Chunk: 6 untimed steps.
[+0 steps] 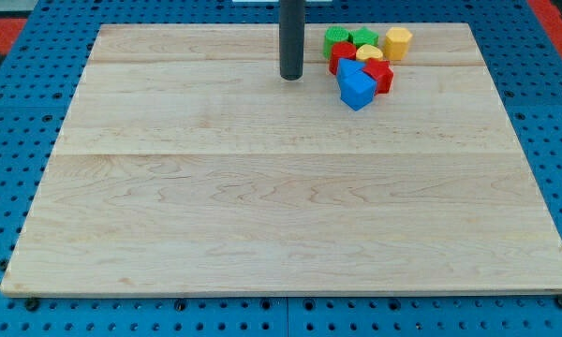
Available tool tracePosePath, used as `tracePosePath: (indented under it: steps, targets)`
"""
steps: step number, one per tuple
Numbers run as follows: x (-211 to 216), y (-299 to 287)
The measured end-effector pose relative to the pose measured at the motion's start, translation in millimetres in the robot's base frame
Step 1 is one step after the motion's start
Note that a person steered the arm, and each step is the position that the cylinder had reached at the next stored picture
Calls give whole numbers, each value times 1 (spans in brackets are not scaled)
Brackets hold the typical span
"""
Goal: Point at the green circle
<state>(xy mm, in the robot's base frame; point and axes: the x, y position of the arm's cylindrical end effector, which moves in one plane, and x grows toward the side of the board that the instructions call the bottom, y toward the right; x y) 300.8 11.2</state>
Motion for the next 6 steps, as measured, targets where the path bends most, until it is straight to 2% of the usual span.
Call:
tracePosePath:
  steps: [1, 2, 4, 5, 6]
  targets:
    - [-1, 0]
    - [-52, 0]
    - [-103, -15]
    - [-104, 57]
    - [-104, 81]
